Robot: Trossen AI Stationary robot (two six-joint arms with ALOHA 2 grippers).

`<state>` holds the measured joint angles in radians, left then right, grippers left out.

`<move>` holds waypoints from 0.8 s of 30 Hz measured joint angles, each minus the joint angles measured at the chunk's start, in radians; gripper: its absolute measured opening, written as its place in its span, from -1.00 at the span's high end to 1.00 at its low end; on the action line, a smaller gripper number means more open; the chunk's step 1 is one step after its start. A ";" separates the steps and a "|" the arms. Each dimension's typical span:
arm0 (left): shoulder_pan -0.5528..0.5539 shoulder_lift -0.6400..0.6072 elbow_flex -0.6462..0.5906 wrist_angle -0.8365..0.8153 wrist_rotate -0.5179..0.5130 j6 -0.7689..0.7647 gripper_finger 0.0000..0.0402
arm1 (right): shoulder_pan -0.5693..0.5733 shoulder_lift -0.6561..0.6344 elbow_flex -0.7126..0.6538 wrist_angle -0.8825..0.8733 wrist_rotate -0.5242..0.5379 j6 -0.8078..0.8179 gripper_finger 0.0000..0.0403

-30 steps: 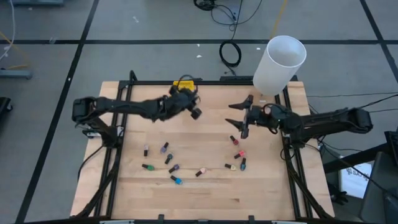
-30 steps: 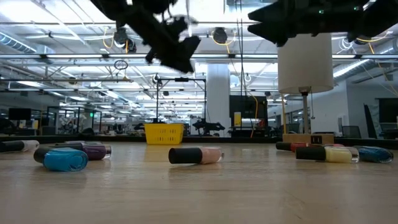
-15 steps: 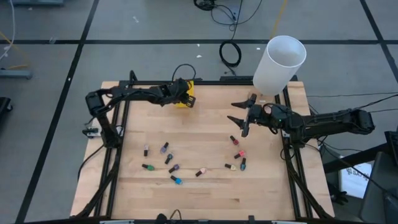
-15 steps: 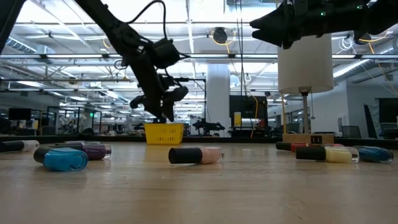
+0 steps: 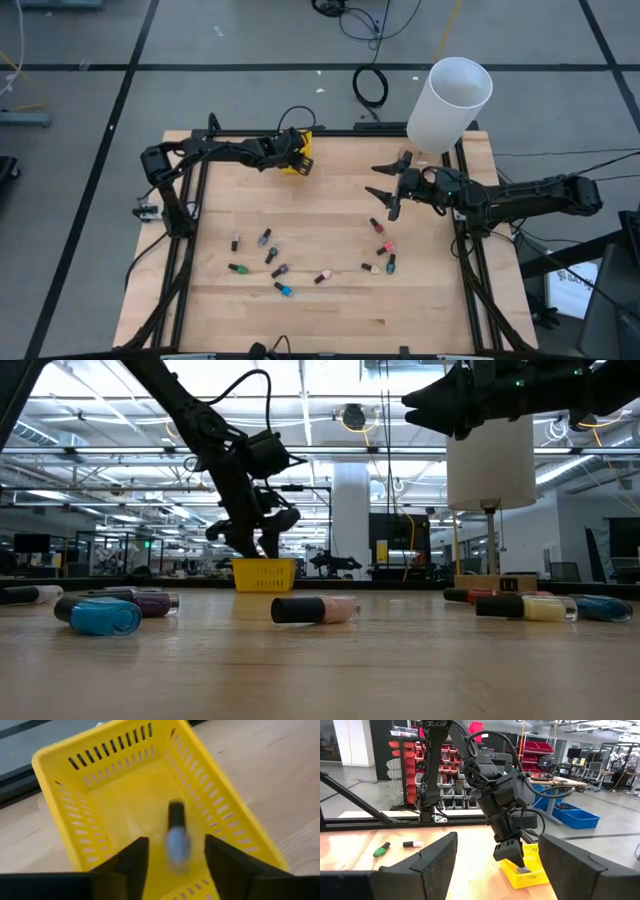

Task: Pick & Place Nail Polish
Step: Put the red nail polish bottle into the yellow bin

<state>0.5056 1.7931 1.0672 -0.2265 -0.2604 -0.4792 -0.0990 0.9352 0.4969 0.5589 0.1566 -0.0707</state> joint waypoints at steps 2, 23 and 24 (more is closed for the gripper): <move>0.000 0.000 0.000 -0.001 0.000 0.023 -0.20 | 0.000 0.000 0.000 -0.011 0.000 0.006 -0.32; -0.174 -0.257 0.000 0.364 -0.002 0.358 -0.49 | 0.156 0.255 0.091 -0.734 0.099 0.560 -0.29; -0.190 -0.257 0.000 0.400 -0.002 0.376 -0.49 | 0.167 0.282 0.103 -0.785 0.095 0.601 -0.27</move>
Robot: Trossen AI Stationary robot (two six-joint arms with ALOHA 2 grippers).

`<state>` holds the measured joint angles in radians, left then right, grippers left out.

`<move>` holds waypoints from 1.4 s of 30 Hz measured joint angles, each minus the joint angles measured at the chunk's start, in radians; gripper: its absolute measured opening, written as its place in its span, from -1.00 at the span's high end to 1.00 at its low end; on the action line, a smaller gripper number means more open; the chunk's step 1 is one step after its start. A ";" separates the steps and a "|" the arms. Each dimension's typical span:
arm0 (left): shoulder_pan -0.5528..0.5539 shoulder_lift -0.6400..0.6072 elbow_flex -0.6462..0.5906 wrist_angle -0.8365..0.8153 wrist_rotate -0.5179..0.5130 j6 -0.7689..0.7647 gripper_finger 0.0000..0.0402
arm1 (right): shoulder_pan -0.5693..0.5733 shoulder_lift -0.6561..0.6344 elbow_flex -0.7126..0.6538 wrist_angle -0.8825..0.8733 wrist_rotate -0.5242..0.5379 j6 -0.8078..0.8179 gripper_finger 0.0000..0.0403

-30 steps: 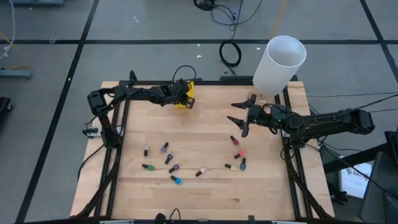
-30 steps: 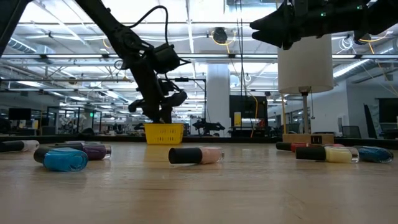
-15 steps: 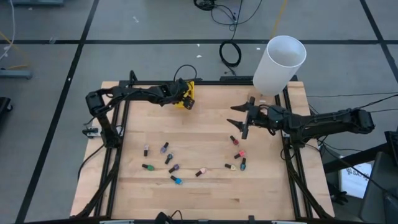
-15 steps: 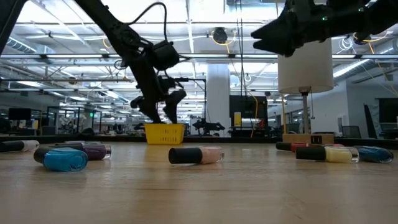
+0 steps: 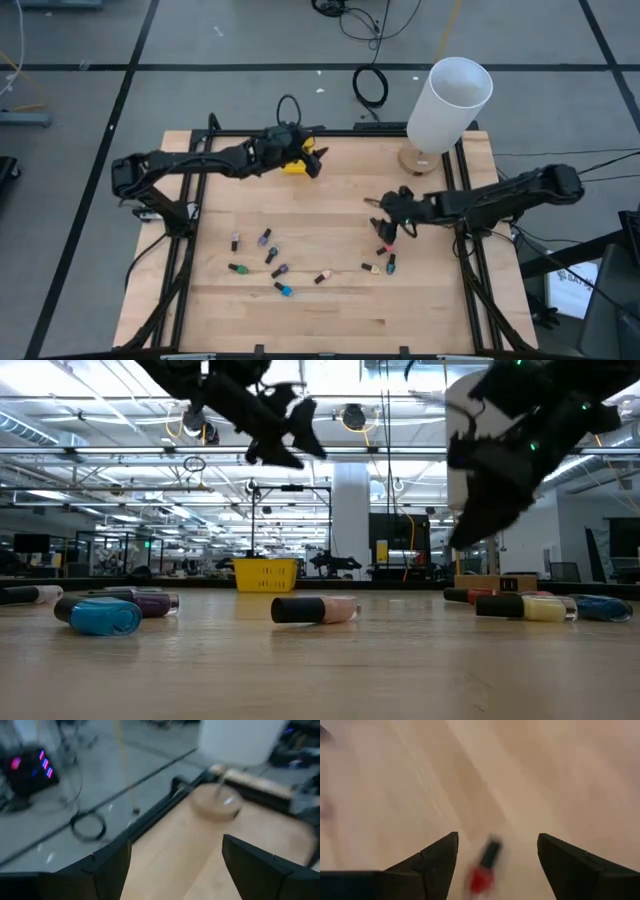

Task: Pick & Place Nail Polish
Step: Put the red nail polish bottle into the yellow bin

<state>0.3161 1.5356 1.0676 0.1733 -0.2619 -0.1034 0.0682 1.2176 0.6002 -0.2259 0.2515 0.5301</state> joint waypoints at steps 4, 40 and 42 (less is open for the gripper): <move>-0.029 0.001 0.000 0.060 0.000 0.046 -0.50 | 0.027 0.100 0.064 -0.116 -0.036 0.080 -0.19; -0.081 0.001 0.000 -0.055 0.000 0.004 -0.50 | -0.024 0.307 0.108 0.125 -0.044 -0.146 0.75; -0.092 0.001 0.000 -0.064 0.000 0.006 -0.47 | -0.024 0.259 0.109 0.200 -0.039 -0.206 0.75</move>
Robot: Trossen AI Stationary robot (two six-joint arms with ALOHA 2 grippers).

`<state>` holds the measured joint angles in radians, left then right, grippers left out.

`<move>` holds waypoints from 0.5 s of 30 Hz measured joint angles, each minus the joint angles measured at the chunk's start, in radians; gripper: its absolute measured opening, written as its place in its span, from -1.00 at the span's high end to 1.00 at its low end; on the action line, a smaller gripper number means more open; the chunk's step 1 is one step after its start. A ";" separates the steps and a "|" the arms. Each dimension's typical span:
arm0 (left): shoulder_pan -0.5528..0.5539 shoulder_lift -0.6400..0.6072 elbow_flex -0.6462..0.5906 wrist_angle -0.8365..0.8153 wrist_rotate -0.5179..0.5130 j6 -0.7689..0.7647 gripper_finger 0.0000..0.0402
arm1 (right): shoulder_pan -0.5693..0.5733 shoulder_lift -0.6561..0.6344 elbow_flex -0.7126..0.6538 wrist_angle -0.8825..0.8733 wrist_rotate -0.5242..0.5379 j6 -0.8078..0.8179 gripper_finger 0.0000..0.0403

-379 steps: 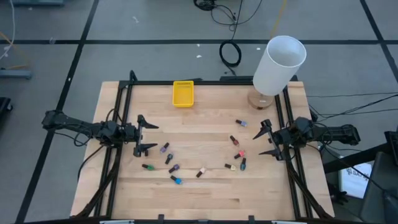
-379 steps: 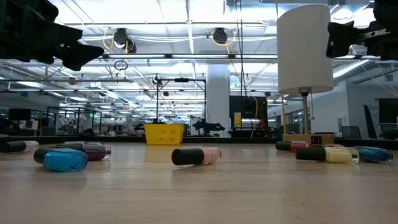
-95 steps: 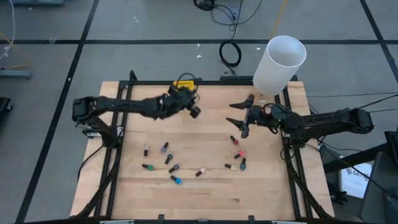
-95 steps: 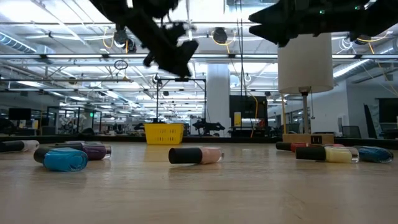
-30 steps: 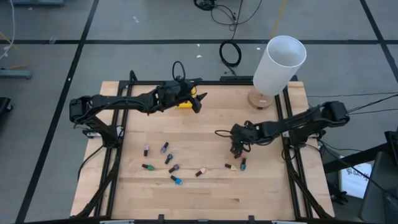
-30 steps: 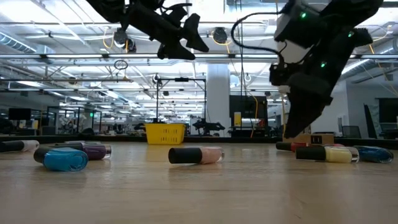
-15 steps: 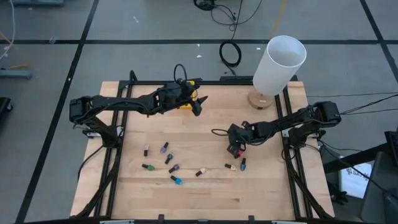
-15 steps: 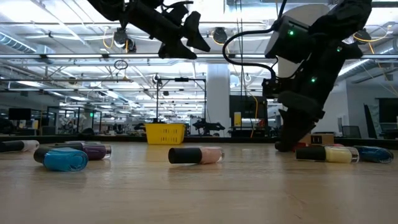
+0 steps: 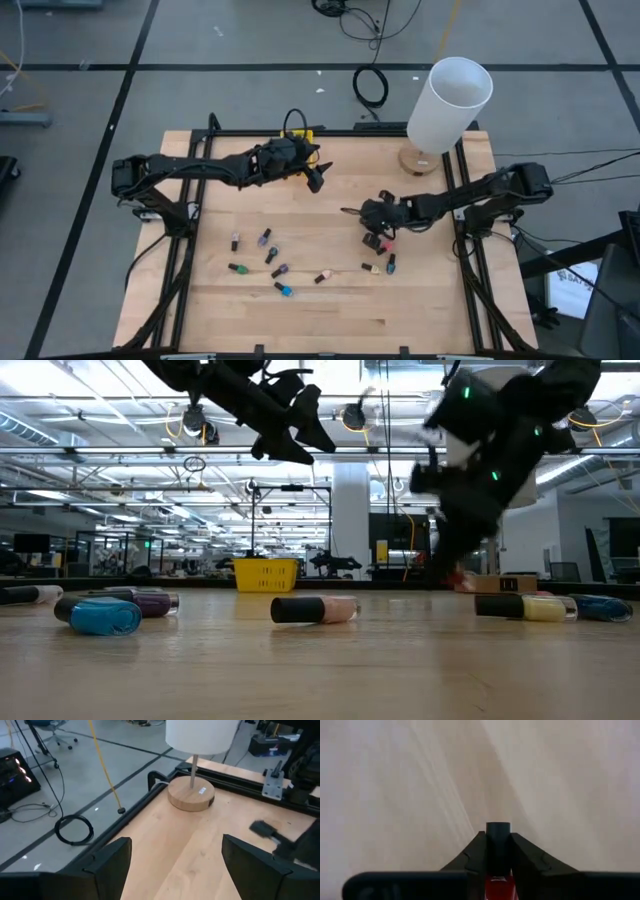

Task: Pick & Place Nail Polish
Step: Put the red nail polish bottle into the yellow bin

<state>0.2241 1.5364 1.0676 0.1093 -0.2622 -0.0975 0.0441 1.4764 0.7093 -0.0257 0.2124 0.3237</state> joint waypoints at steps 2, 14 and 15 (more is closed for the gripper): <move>-0.016 0.000 -0.005 0.002 0.001 0.014 -0.45 | 0.000 -0.055 0.001 0.056 0.027 -0.070 0.75; -0.076 0.001 -0.308 0.604 0.135 0.038 -0.33 | -0.038 -0.327 -0.097 0.580 0.099 -0.447 0.75; -0.083 0.001 -0.324 0.652 0.167 0.040 -0.34 | -0.051 -0.326 -0.115 0.646 0.040 -0.450 0.75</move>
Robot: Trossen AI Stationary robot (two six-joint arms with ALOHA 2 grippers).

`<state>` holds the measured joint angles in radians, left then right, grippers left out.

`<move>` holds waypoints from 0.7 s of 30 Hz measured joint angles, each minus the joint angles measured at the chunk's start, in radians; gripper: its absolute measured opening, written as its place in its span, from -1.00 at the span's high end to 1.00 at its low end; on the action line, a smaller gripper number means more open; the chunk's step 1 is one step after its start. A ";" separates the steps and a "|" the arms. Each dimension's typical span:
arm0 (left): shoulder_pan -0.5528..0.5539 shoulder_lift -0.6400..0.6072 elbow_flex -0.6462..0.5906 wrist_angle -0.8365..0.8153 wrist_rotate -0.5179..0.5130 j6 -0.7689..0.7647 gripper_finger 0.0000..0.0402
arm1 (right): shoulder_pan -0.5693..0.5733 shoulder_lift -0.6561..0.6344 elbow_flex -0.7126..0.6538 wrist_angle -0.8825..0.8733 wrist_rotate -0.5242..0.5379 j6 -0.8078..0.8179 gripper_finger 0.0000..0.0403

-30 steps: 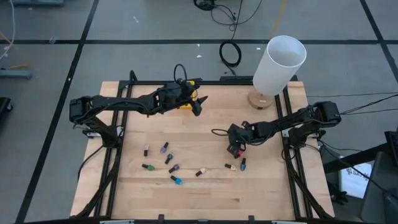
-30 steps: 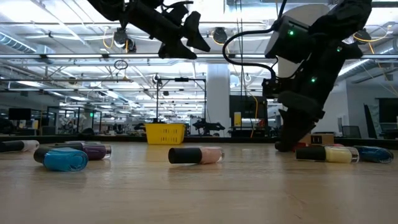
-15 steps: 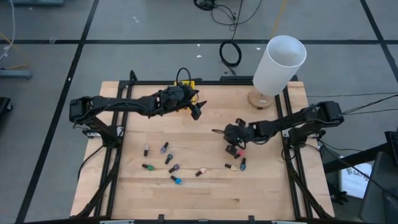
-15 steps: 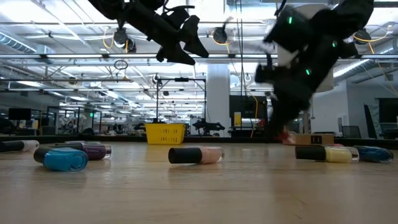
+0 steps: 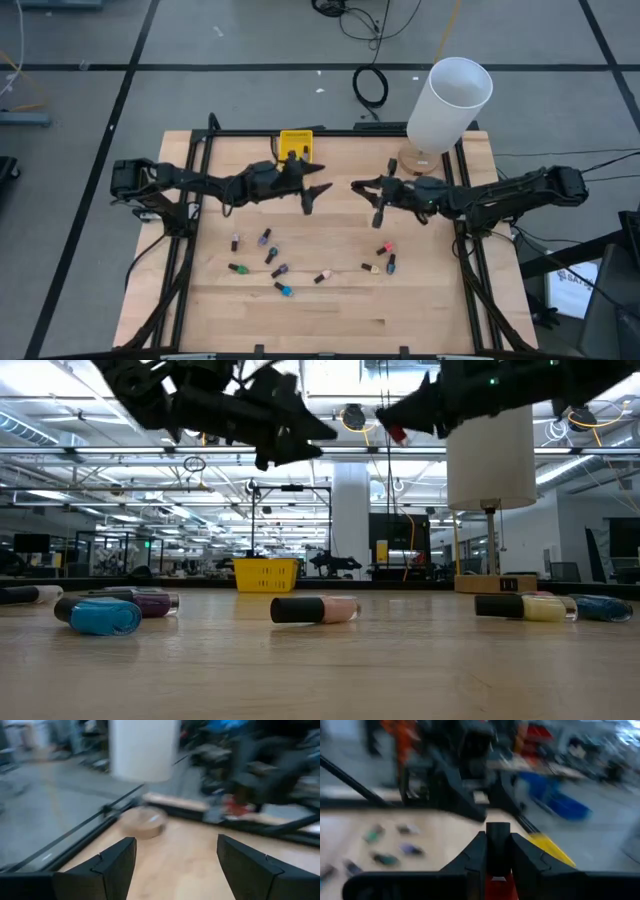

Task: Pick & Place Nail Polish
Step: Put the red nail polish bottle into the yellow bin

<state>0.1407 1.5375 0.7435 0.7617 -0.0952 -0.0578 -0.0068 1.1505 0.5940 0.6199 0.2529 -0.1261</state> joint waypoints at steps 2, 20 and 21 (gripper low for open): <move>-0.019 0.000 -0.014 0.065 0.057 0.007 -0.34 | -0.025 0.011 -0.031 0.105 -0.109 0.011 0.75; -0.111 0.203 0.182 0.079 0.043 0.187 -0.35 | -0.058 0.186 -0.051 0.475 -0.314 0.088 0.75; -0.109 0.206 0.191 0.080 0.043 0.187 -0.35 | -0.058 0.186 -0.051 0.476 -0.319 0.088 0.75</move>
<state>0.0313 1.7433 0.9342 0.8415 -0.0523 0.1297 -0.0643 1.3361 0.5430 1.0962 -0.0665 -0.0378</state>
